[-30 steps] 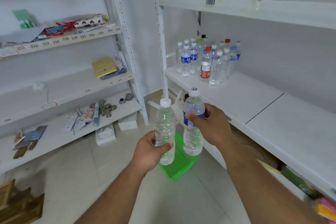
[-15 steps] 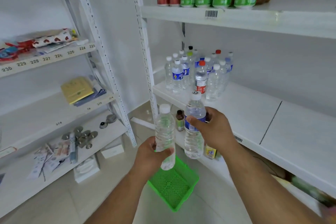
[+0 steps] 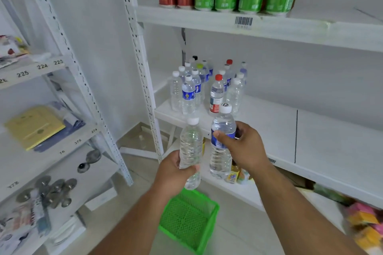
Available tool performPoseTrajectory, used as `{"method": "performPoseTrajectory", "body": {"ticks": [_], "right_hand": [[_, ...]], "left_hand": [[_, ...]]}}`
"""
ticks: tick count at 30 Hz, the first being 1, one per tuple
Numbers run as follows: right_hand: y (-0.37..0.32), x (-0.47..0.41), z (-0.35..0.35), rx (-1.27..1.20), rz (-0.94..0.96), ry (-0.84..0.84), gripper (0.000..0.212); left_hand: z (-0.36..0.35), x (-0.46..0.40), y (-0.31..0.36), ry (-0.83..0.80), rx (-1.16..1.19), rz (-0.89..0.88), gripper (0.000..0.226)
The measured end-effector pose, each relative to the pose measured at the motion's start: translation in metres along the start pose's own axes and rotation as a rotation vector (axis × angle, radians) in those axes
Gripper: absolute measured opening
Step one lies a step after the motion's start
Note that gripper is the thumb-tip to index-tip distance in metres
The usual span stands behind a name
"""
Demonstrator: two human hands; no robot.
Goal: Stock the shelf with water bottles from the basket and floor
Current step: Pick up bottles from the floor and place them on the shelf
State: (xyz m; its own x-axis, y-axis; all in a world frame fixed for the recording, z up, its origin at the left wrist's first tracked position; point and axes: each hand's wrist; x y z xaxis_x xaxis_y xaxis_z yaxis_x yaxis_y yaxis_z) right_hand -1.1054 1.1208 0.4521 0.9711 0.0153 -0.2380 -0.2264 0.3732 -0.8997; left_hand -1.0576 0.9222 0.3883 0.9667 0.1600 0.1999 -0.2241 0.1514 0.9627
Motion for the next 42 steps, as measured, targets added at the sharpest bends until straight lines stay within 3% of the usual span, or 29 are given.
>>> {"method": "performPoseTrajectory", "body": {"ticks": [9, 22, 42], "right_hand": [[0.019, -0.04, 0.008, -0.086, -0.009, 0.076, 0.028], [0.03, -0.085, 0.023, -0.07, -0.04, 0.115, 0.026], [0.024, -0.149, -0.051, 0.105, -0.201, 0.397, 0.035]], "left_hand": [[-0.014, -0.048, 0.021, -0.009, -0.13, -0.032, 0.034], [-0.038, -0.103, 0.04, -0.039, -0.134, -0.042, 0.036], [-0.001, -0.251, 0.056, -0.34, -0.151, -0.042, 0.036]]}}
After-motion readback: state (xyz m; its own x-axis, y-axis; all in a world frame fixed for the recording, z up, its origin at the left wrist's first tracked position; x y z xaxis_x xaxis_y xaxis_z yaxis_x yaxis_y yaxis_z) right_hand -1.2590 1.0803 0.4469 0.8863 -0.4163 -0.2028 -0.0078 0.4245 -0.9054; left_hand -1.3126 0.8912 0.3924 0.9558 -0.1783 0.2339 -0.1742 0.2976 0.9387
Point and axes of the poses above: each hand's wrist, its own x-axis away from the middle knuckle, its own z-axis out of the back of the hand, y = z × x, and after that the axes turned 5 degrees about z, right-handed
